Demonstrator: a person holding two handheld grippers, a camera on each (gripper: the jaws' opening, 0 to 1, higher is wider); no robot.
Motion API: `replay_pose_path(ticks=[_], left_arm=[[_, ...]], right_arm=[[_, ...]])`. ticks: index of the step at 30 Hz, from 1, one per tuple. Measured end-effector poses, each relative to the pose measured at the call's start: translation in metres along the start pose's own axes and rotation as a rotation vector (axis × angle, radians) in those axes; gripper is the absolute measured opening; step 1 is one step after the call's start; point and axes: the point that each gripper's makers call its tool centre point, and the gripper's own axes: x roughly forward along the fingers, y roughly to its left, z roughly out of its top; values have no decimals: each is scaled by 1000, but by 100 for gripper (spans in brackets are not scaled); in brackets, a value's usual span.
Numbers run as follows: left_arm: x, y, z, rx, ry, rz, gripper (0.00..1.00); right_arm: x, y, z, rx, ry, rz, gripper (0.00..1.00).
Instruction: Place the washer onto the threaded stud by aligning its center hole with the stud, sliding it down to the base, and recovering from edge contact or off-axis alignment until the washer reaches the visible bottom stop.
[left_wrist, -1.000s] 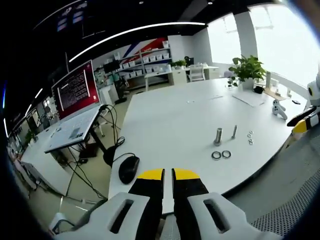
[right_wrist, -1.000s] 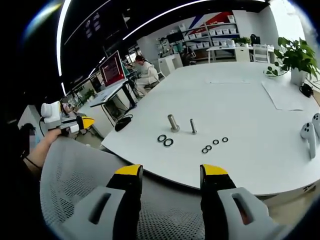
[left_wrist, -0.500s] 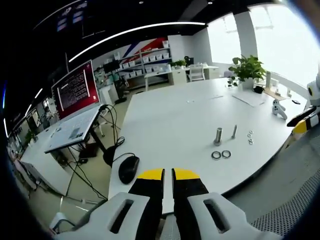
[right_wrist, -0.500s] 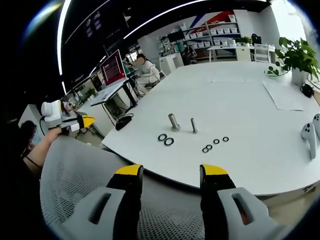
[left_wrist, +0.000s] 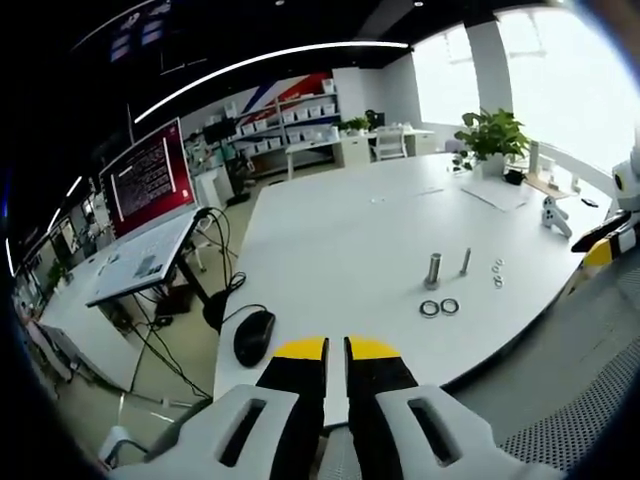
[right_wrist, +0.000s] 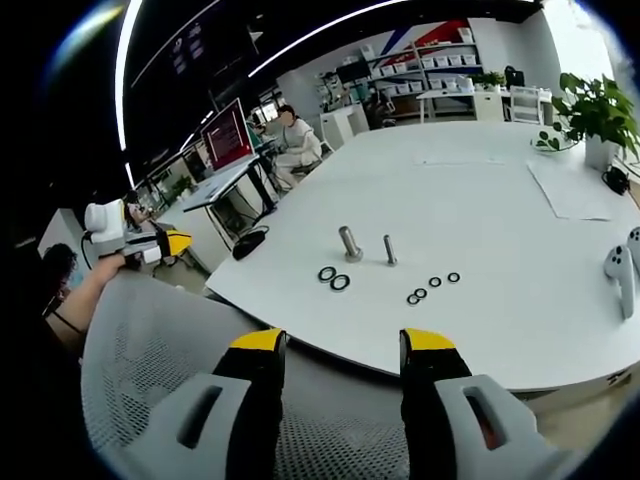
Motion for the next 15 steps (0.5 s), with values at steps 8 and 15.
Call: replay_pose_path(ticks=[8, 15], left_arm=[[-3, 1, 14, -57, -73, -17, 5], [4, 9, 17, -90, -73, -98, 7]], right_arm=[[0, -1, 2, 2, -9, 2, 48], [1, 0, 3, -5, -14, 9, 48]])
